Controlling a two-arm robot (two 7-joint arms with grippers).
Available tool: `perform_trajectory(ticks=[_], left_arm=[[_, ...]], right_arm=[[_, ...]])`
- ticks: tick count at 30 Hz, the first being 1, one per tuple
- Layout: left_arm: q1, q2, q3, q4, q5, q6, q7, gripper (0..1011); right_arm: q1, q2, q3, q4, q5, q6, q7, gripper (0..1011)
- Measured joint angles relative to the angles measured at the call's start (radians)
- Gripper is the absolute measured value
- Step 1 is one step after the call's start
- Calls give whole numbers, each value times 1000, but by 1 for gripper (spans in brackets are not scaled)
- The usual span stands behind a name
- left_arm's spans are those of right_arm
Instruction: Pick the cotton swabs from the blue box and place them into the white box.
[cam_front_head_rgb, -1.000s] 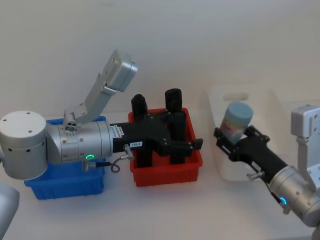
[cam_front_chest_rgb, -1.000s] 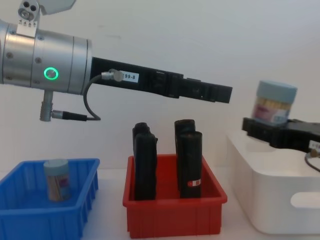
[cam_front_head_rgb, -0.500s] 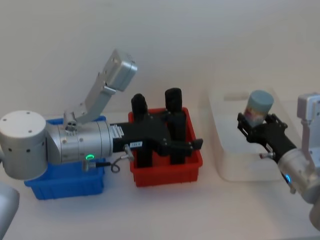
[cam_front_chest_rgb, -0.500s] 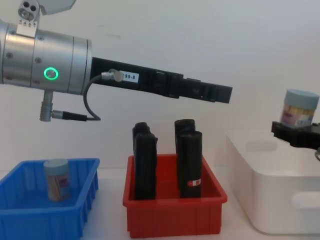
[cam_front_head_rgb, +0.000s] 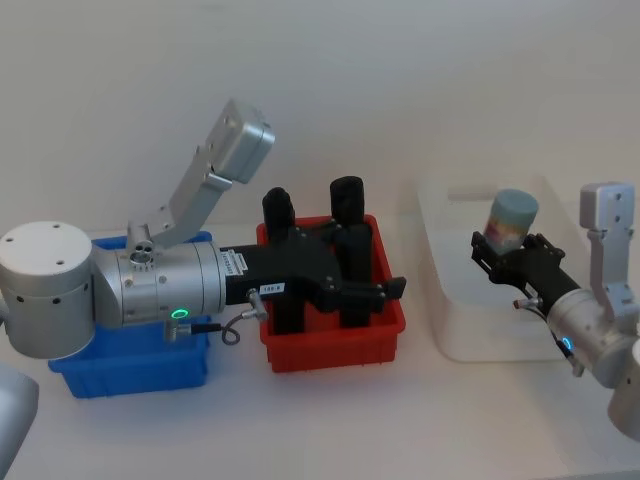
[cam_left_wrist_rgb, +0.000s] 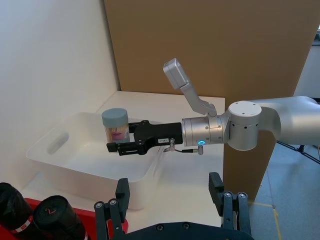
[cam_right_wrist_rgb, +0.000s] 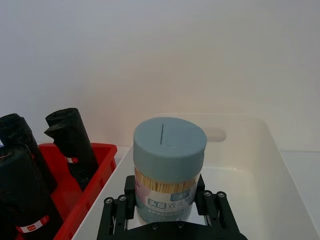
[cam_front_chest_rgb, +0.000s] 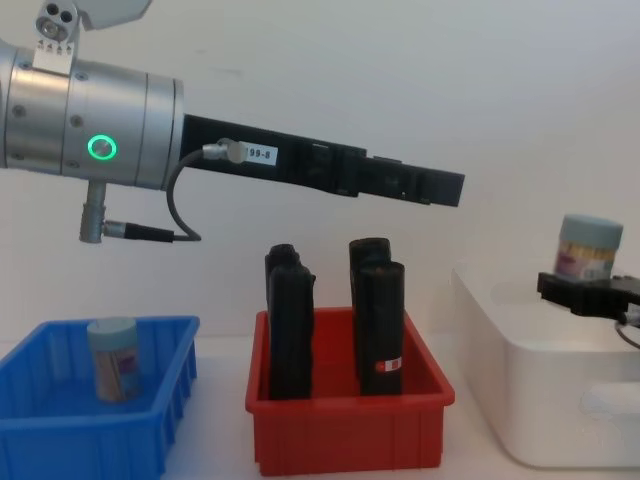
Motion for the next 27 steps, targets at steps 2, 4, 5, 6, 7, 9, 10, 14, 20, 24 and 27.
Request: perform_trajectory(ticks=[2,4,5,6,7,9,10,14,20,24,27], left_arm=[[0,0,0,0,0,0,0,1004],[0,0,0,0,0,0,0,1004],[0,0,0,0,0,0,0,1004],[0,0,0,0,0,0,0,1004],[0,0,0,0,0,0,0,1004],[0,0,0,0,0,0,0,1004],[0,0,0,0,0,0,0,1004],[0,0,0,0,0,0,0,1004],[0,0,0,0,0,0,0,1004],[0,0,0,0,0,0,0,1004],[0,0,0,0,0,0,0,1004]], right_arm=[[11,-4,0,20,2,0,9,687],[17,-6,0,31,4,0,16,731],[23,-9,0,42,5,0,21,787],[25,-9,0,45,6,0,23,805],[28,-10,1,50,7,-1,25,815],[33,-12,1,61,9,-4,31,859],[37,-14,1,66,10,-7,34,908],[41,-15,3,74,14,-17,39,1002],[39,-16,6,68,20,-42,39,1002],[30,-14,9,50,24,-68,33,1002],[20,-11,12,29,28,-90,27,1002]])
